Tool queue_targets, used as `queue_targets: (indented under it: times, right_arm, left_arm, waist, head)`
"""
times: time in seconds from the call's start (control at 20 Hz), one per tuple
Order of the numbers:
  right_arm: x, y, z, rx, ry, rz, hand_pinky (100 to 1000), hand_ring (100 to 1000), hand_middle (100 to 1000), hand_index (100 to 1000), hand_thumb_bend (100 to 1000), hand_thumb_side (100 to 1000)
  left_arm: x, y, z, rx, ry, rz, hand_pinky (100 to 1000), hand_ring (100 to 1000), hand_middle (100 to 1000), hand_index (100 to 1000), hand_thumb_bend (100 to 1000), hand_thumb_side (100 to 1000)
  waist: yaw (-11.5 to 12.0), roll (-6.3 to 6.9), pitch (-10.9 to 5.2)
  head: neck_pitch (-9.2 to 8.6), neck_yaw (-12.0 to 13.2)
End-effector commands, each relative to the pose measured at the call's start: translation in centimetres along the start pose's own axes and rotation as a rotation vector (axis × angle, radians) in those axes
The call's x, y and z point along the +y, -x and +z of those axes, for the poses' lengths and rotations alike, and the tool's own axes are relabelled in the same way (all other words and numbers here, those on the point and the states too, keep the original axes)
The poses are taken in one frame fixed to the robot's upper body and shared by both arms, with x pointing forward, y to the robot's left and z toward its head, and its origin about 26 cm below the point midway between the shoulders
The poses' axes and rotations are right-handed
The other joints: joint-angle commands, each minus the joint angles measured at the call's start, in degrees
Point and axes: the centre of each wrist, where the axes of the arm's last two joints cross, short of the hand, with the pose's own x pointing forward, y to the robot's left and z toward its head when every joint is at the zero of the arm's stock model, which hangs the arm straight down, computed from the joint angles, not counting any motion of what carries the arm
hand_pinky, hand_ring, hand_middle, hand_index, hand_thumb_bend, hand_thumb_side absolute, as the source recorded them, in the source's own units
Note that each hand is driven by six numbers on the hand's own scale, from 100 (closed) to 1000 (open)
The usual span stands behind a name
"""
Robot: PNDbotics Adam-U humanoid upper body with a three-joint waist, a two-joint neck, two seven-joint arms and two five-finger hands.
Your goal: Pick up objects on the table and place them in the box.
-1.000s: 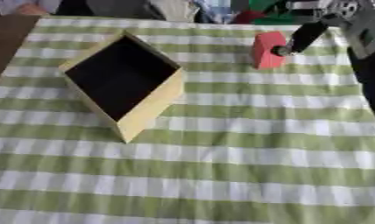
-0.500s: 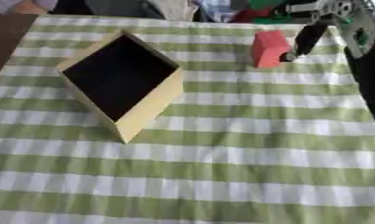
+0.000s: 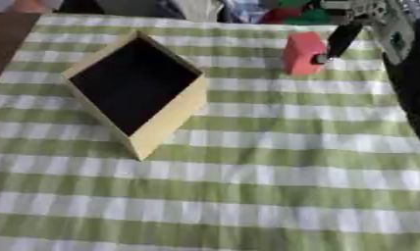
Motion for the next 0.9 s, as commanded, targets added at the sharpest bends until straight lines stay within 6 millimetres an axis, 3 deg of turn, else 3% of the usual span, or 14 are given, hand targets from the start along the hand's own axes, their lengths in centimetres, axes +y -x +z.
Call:
queue_targets:
  times: [0.05,0.2,0.25,0.35,0.9]
  right_arm:
    - [-1.5,0.64,0.71,0.024,0.044,0.014,1000,1000,974,1000,521,179]
    - [-1.47,0.66,0.69,0.024,0.045,0.015,1000,1000,974,1000,521,179]
    - [-1.42,0.79,0.71,0.03,0.041,0.015,1000,1000,971,1000,461,113]
    - [-1.63,1.08,0.77,0.063,0.034,0.019,1000,1000,973,1000,442,100]
    - [-1.89,0.7,0.3,0.086,0.025,0.052,1000,1000,959,1000,409,100]
  left_arm:
    - [0.07,-0.59,-0.6,-0.032,0.006,0.004,1000,523,533,792,119,186]
    - [0.07,-0.59,-0.6,-0.032,0.006,0.004,1000,523,533,792,119,186]
    - [0.06,-0.59,-0.58,-0.031,0.007,0.004,1000,520,532,791,105,184]
    - [-0.06,-0.67,-0.74,-0.039,0.008,0.009,1000,520,532,791,102,186]
    - [-0.2,-0.72,-0.85,-0.04,0.006,0.016,1000,518,529,791,100,189]
  waist:
    - [0.1,0.09,-1.1]
    - [0.1,0.09,-1.1]
    - [0.2,0.01,-0.93]
    - [0.6,-0.27,0.07]
    - [1.0,-0.58,1.38]
  head:
    - [-0.68,0.0]
    - [-0.68,0.0]
    - [-0.7,-0.2]
    - [-1.33,-0.7]
    - [-2.15,-0.9]
